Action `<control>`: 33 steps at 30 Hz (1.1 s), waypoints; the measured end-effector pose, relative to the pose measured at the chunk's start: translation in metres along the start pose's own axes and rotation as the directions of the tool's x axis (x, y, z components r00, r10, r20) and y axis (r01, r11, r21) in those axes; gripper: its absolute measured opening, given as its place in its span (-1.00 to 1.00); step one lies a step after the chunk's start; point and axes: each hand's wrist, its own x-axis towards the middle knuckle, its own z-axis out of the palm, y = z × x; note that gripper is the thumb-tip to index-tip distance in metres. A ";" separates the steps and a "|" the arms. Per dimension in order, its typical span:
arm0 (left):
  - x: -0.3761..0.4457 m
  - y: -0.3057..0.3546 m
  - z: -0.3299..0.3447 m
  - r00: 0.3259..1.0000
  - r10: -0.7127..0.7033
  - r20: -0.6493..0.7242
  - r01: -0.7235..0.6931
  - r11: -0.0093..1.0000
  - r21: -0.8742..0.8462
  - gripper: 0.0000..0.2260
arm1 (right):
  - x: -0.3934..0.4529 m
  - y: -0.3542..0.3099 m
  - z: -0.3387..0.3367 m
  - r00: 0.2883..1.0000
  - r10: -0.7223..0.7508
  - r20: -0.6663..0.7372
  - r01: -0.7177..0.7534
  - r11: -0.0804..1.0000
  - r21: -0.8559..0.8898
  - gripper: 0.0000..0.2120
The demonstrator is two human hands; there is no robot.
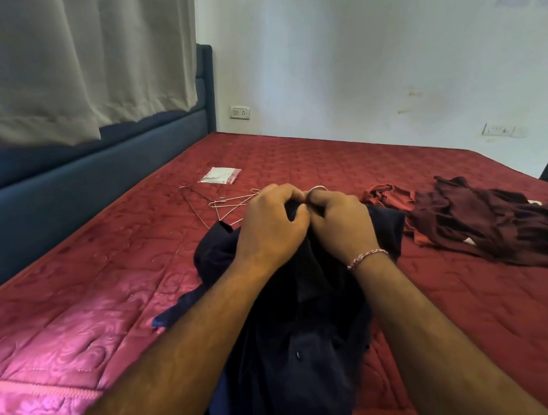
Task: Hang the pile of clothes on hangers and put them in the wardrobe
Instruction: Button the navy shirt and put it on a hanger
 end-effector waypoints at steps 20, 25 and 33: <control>-0.103 -0.123 0.036 0.824 0.208 0.527 -0.426 0.842 0.332 -0.63 | -0.081 0.092 0.118 0.784 0.607 -0.130 -0.506 0.747 0.431 -0.93; -0.087 -0.106 0.034 0.681 0.286 0.674 -0.565 0.792 0.234 -0.62 | -0.051 0.093 0.104 0.650 0.758 0.060 -0.581 0.444 0.682 -0.79; -0.007 -0.102 0.023 0.879 -0.472 0.064 0.472 0.881 0.004 -0.86 | -0.032 0.054 0.080 0.735 0.635 0.239 -0.416 0.143 0.898 -0.84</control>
